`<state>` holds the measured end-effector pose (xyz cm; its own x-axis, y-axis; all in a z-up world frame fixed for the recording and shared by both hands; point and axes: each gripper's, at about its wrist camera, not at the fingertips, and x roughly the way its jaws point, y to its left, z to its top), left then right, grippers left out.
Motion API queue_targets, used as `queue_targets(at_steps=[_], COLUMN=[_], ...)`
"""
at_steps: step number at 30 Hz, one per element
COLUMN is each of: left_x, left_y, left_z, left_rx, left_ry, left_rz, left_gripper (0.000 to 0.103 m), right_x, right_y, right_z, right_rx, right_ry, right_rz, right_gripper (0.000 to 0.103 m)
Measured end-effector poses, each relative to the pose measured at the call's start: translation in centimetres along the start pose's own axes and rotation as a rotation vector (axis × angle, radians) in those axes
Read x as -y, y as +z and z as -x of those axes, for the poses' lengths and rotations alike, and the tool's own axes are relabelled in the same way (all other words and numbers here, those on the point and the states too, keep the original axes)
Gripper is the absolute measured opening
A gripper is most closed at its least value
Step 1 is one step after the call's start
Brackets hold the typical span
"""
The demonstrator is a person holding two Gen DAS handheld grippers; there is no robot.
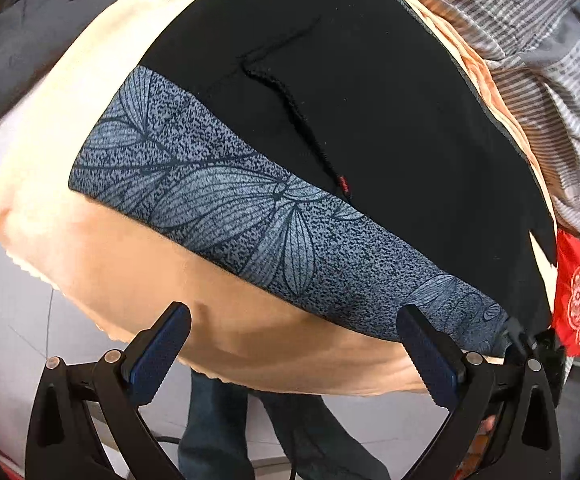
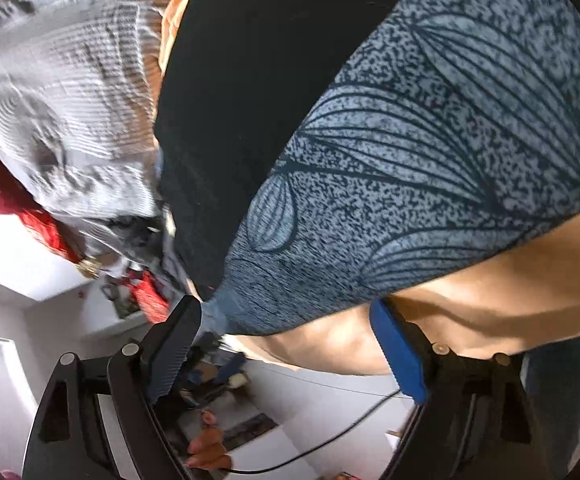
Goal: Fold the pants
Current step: 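Grasp the patterned waistband of the black trousers with both grippers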
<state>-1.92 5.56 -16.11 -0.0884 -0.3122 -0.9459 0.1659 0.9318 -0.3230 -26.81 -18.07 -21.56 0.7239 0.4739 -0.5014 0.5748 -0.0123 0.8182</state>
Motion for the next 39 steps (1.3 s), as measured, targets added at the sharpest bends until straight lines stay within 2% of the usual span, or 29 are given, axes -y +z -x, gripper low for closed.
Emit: queue_targets(at_steps=[3,5,7,9,10,16,18,19,20,21,22,24,26,27,30,35,39], left_x=[0.3,0.3,0.3,0.2,0.1,-1.2,-1.5,-1.7,-1.8,-2.0,-2.2,-2.7,-2.6,-2.3,-0.9,3.3,6.6], left_y=[0.4,0.4,0.4,0.3,0.3,2.0,3.0,3.5,4.1,4.4,4.9,5.3,5.5,5.6,6.5,11.3,15.8], left_z=[-0.1,-0.2,-0.3,0.1,0.3,0.0,0.2,0.3,0.3,0.3,0.4,0.9,2.0,2.9,5.6,8.9,9.0], left_rx=[0.004,-0.008,-0.017,-0.006,-0.001,0.015,0.046,0.062,0.071,0.070,0.069,0.083,0.102,0.115,0.147,0.208,0.252], left_ry=[0.005,-0.007,-0.044,-0.093,-0.127,-0.290,-0.299,-0.297,-0.287,-0.282,-0.279,-0.258,-0.259,-0.264,-0.260,-0.257,-0.225], left_rz=[-0.020,-0.019,-0.004,0.021,0.046,0.232,0.274,0.284,0.289,0.292,0.295,0.288,0.264,0.245,0.153,0.040,-0.008], left_gripper=[0.103,0.103,0.103,0.103,0.103,0.103,0.102,0.098,0.083,0.063,0.054,0.027,0.025,0.019,0.019,0.019,0.020], right_x=[-0.7,-1.3,-2.1,-2.5,-3.2,-6.0,-5.5,-5.9,-6.3,-6.4,-6.6,-6.9,-7.2,-7.5,-9.6,-13.6,-17.8], right_y=[0.4,0.8,1.2,1.3,1.2,0.8,0.6,0.6,0.5,0.5,0.5,0.6,0.5,0.5,0.7,3.5,7.8], right_z=[-0.1,-0.4,-0.8,-0.8,-0.3,1.4,2.6,2.7,2.6,2.7,2.7,2.5,2.6,2.7,3.8,4.5,3.6], right_rx=[0.022,0.017,-0.013,-0.028,-0.027,-0.036,-0.038,-0.041,-0.045,-0.049,-0.052,-0.052,-0.047,-0.045,-0.028,-0.032,-0.057], right_ry=[0.089,0.111,0.110,0.143,0.173,0.205,0.200,0.192,0.186,0.170,0.147,0.111,0.056,0.042,0.017,0.004,-0.032], right_rz=[-0.008,0.007,0.007,-0.016,-0.010,0.026,0.041,0.051,0.056,0.064,0.072,0.076,0.085,0.090,0.141,0.206,0.293], right_gripper=[0.078,0.065,0.029,0.011,0.010,0.010,0.010,0.010,0.010,0.010,0.010,0.010,0.009,0.008,0.008,0.008,0.008])
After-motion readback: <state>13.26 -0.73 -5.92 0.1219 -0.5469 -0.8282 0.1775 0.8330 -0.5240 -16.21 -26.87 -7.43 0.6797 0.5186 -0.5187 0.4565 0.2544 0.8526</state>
